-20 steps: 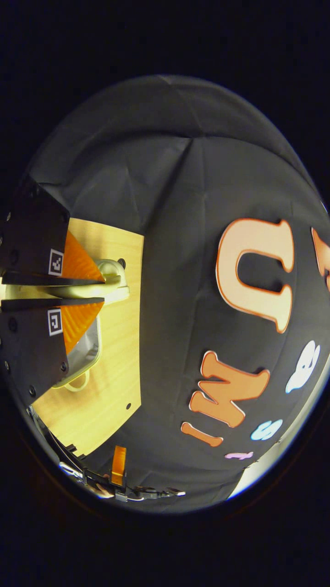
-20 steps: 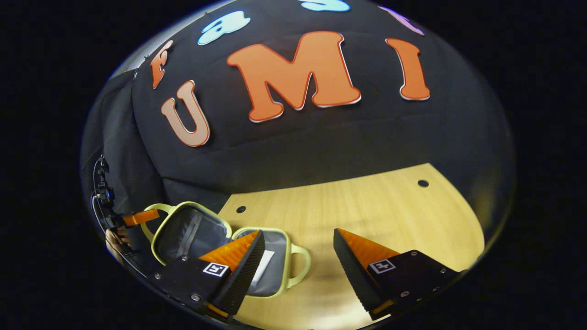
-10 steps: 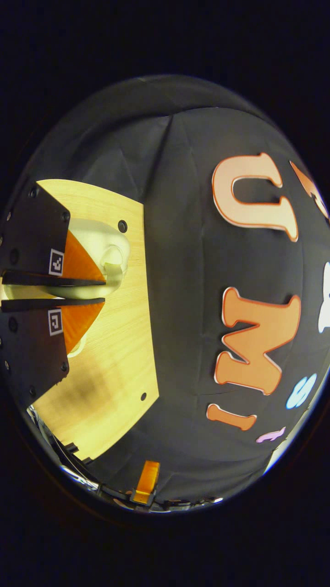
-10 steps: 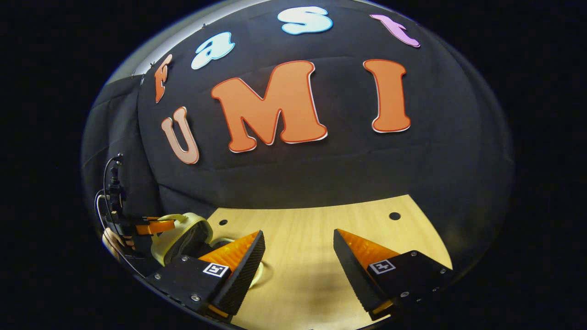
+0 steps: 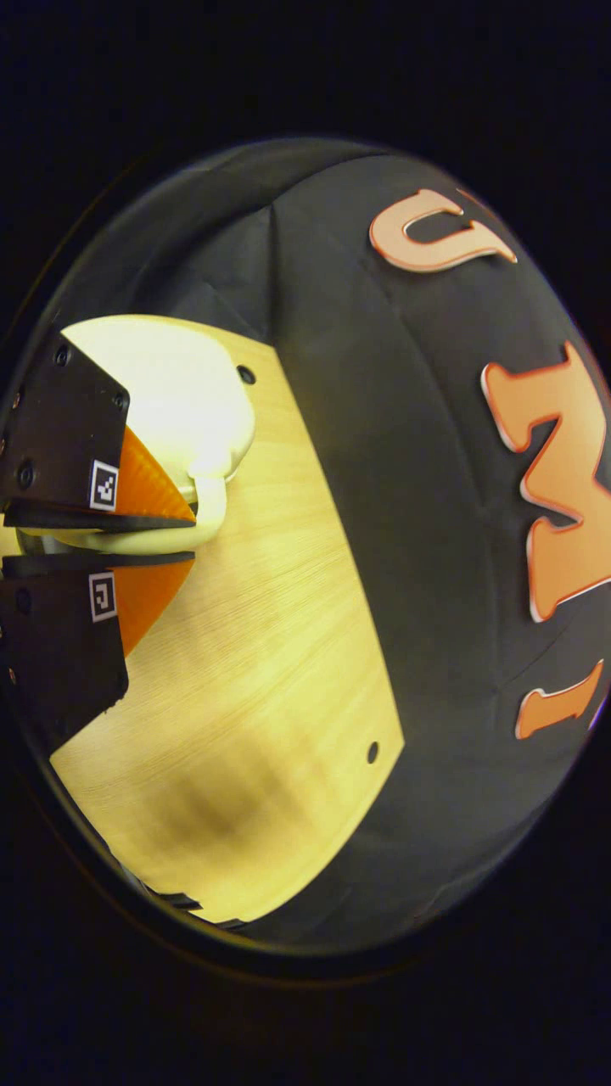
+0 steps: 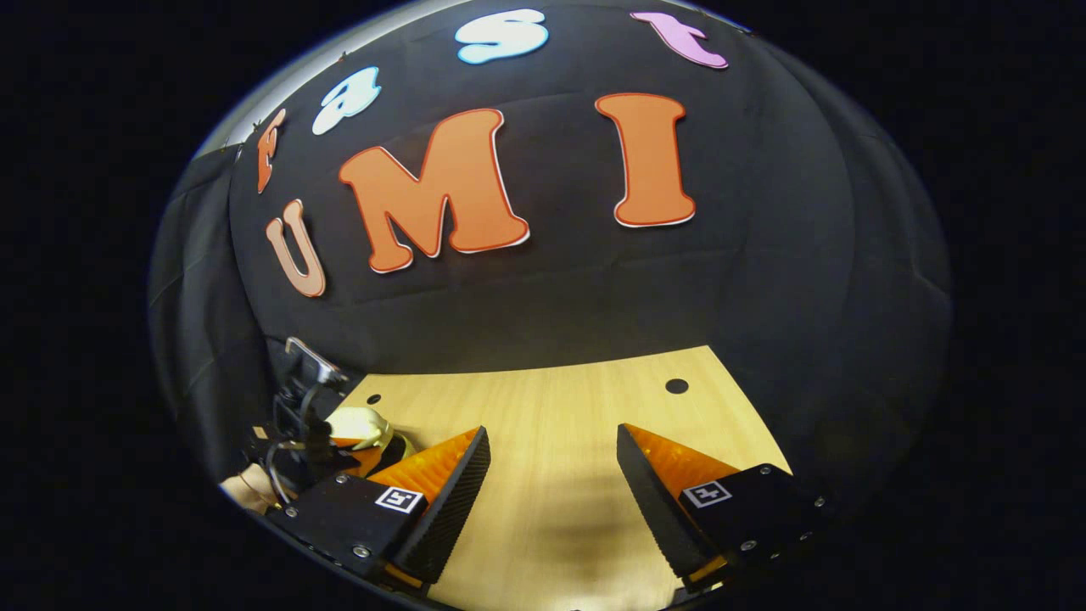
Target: First open the suitcase, pack the skin care products into it, and then close the suitcase.
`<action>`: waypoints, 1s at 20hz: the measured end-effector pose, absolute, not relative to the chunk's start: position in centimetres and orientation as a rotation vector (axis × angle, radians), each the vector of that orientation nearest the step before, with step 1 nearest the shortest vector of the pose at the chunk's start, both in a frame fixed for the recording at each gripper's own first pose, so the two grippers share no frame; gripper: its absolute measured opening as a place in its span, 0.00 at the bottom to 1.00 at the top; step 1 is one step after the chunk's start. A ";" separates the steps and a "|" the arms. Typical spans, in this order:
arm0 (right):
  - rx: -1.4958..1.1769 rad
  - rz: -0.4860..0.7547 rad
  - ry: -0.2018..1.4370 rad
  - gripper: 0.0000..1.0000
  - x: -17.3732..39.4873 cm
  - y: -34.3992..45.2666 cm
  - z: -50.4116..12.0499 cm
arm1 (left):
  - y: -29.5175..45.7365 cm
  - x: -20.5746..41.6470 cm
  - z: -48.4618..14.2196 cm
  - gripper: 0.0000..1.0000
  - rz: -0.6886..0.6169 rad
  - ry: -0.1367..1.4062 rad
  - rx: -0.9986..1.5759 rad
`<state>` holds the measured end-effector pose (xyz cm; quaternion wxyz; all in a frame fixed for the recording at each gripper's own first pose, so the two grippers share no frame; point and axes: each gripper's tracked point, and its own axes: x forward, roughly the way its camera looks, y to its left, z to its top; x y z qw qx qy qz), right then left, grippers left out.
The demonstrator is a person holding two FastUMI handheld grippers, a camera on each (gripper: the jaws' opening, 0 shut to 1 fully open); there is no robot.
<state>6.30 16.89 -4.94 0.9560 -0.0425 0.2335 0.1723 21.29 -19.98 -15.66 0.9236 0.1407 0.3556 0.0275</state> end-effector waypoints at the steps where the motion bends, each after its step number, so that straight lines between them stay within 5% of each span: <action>1: -0.090 0.339 0.482 0.95 6.3 16.2 -5.2 | -20.3 21.6 -16.6 0.13 0.073 0.731 0.320; 9: -0.084 0.293 0.537 0.96 5.4 13.1 -7.4 | -21.8 22.4 -19.1 0.12 0.159 0.727 0.519; 13: -0.077 0.293 0.548 0.96 5.1 13.4 -8.2 | -22.9 21.8 -20.5 0.41 0.073 0.774 0.399; 14: -0.083 0.294 0.552 0.95 5.0 13.4 -8.6 | -23.3 21.6 -20.4 0.55 0.064 0.774 0.366; 16: -0.092 0.304 0.559 0.95 4.8 14.0 -9.1 | -24.1 21.4 -19.6 1.00 0.060 0.753 0.311; 20: -0.093 0.320 0.539 0.95 5.1 15.1 -8.7 | -24.7 22.1 -12.9 1.00 0.057 0.583 0.224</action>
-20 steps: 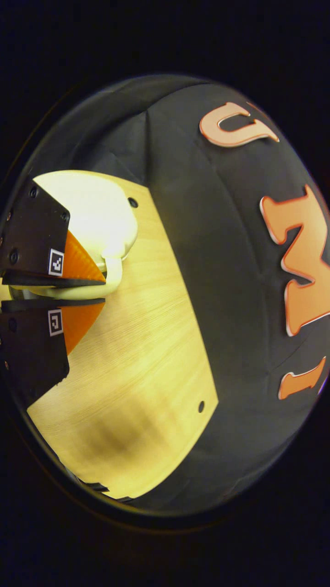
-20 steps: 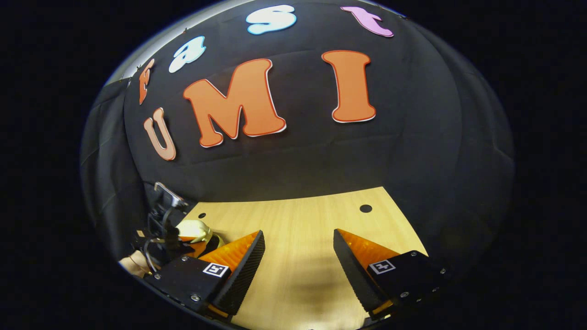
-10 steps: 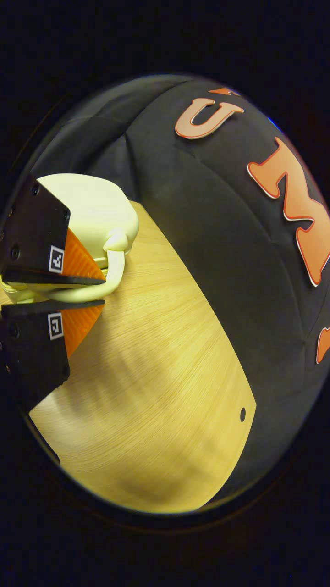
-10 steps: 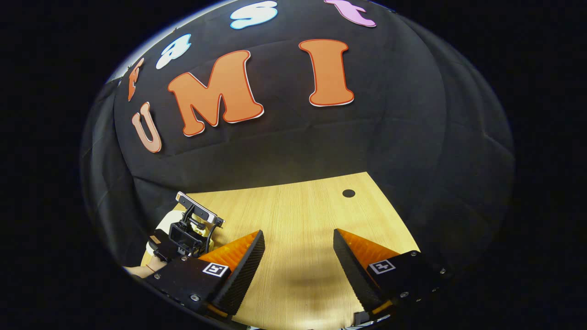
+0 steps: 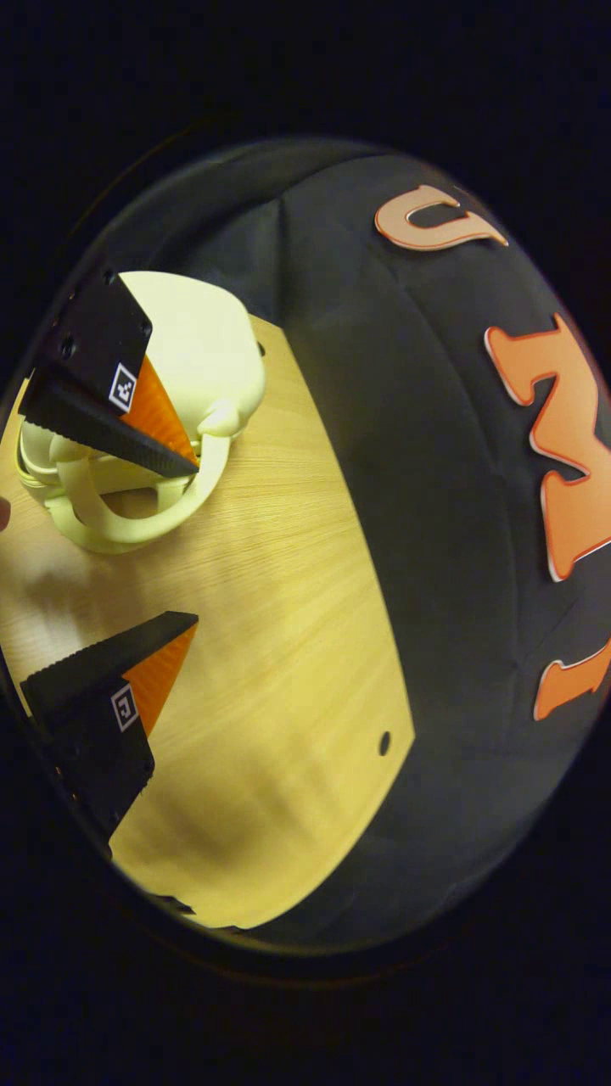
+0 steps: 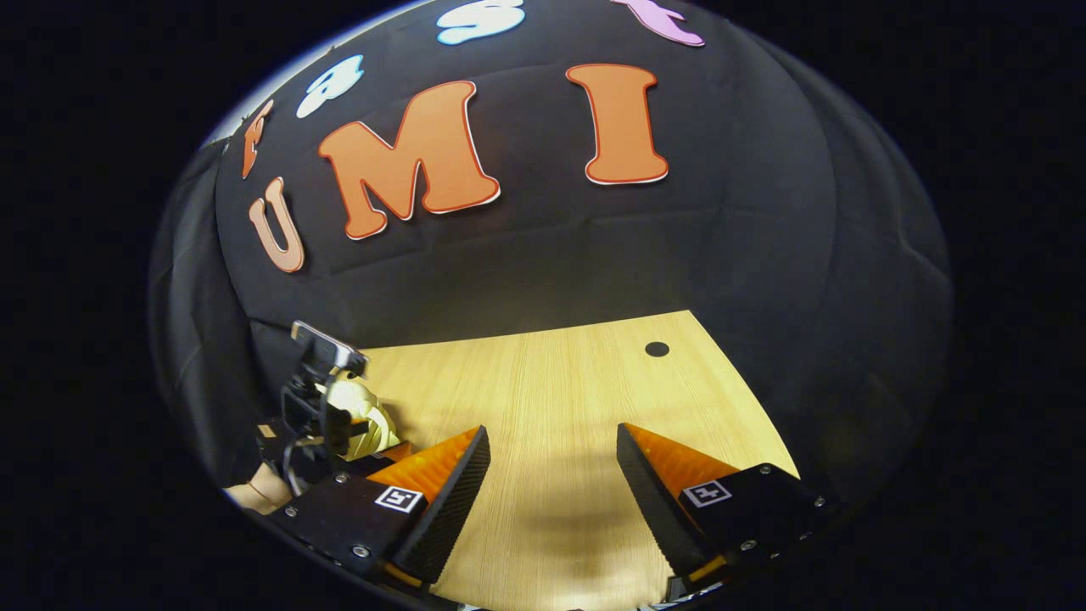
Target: First open the suitcase, pack the skin care products into it, and then close the suitcase.
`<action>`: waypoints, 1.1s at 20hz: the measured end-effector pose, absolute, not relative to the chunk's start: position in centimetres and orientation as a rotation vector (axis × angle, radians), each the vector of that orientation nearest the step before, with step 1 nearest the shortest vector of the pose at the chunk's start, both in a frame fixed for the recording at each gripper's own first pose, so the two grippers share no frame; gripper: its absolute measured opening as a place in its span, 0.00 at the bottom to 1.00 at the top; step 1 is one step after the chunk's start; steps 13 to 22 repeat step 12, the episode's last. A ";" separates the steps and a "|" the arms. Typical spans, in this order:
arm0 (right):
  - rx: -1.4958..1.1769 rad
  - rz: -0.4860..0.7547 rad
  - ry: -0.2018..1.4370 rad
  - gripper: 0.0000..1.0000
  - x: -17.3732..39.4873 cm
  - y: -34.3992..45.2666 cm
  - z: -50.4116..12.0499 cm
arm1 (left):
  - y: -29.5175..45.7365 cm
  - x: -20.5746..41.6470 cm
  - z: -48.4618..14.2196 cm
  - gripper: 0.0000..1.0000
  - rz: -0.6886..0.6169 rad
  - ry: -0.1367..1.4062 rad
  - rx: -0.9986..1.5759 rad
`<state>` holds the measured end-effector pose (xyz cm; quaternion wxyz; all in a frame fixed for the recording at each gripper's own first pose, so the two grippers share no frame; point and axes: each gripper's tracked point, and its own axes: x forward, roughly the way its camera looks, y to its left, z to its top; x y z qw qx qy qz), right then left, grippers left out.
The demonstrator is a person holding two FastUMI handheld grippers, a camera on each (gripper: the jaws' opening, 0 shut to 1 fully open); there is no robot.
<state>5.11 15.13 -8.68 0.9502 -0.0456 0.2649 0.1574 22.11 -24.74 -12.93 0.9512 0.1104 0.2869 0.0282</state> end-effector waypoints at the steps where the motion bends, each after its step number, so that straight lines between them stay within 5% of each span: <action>1: -0.085 0.327 0.528 0.96 5.3 15.6 -8.2 | -25.0 21.8 -10.3 1.00 0.061 0.523 0.198; 9: -0.102 0.371 0.300 0.95 5.6 20.7 -0.6 | -26.0 14.3 8.3 0.99 0.107 0.124 0.103; 12: -0.156 0.357 0.189 0.95 5.2 22.0 1.8 | -26.6 10.8 10.0 0.99 0.103 0.049 0.067; 22: -0.156 0.357 0.189 0.95 5.2 22.0 1.8 | -26.6 10.8 10.0 0.99 0.103 0.049 0.067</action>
